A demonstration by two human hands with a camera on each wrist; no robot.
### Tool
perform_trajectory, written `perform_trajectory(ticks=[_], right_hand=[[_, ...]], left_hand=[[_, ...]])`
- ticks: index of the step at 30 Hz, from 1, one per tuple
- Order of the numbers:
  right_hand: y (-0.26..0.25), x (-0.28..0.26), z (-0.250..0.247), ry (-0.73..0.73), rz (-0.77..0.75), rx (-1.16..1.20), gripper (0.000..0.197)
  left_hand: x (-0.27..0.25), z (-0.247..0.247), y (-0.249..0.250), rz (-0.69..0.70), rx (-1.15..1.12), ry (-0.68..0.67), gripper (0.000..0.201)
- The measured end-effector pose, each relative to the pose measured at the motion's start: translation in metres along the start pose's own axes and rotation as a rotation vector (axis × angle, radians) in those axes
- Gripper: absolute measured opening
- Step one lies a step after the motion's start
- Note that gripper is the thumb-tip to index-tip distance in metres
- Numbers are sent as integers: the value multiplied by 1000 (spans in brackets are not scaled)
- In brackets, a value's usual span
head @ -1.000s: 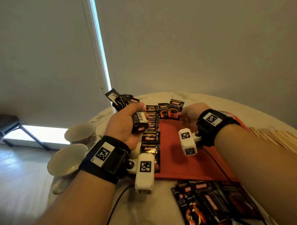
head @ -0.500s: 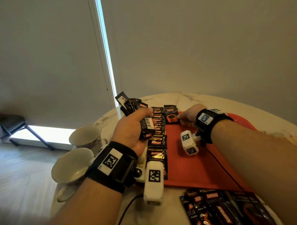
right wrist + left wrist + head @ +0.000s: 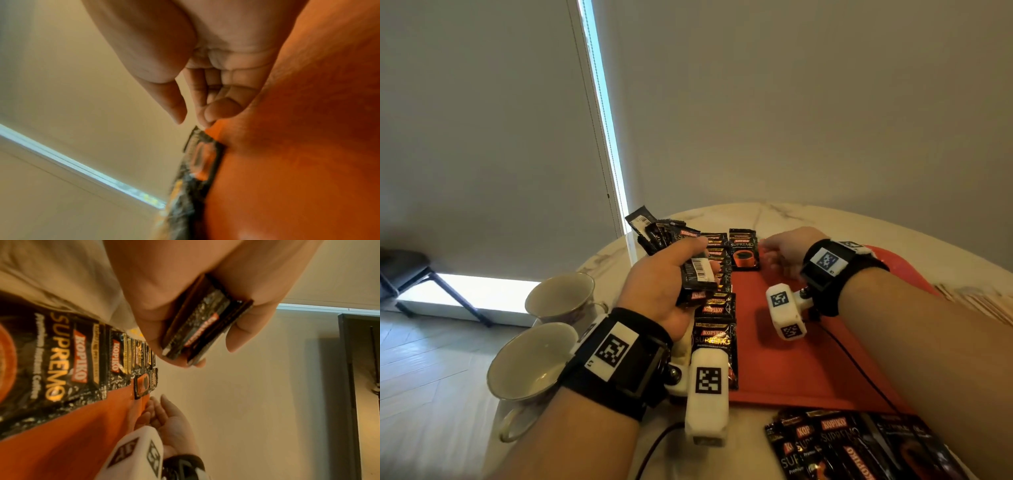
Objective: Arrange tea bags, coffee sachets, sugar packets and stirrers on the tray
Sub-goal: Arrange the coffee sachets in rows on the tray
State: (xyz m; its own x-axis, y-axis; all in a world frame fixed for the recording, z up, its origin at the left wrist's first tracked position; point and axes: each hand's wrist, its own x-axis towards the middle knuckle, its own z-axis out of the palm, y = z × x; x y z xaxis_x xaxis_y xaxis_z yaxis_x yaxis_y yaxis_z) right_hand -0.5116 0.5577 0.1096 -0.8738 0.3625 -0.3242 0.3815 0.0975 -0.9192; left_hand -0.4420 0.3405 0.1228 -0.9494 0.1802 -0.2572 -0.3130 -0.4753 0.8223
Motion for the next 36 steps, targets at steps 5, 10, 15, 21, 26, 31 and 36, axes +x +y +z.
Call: perform_trajectory(ticks=[5,10,15,21,26,31,36], right_hand=[[-2,-54,-3,-203,-139,149,19],[-4,-104,3,-517,-282,145,36],[3,-109,14,-439,-366,35,39],[4,-102,20,-401,-361,173,29],[1,-104,21,-338,-374,348,24],[-4,-102,15,-211,-466,408,27],[-1,-108,26,-349,-522,158,17]], left_hand=[[-3,4,0,-19,25,-75,58],[-4,3,-3,19,18,-87,65],[-3,2,-6,38,13,-89,70],[-1,-1,-2,6,-15,-104,49],[0,-1,0,40,0,-56,39],[2,-2,0,119,38,20,29],[0,0,-4,124,82,-70,31]])
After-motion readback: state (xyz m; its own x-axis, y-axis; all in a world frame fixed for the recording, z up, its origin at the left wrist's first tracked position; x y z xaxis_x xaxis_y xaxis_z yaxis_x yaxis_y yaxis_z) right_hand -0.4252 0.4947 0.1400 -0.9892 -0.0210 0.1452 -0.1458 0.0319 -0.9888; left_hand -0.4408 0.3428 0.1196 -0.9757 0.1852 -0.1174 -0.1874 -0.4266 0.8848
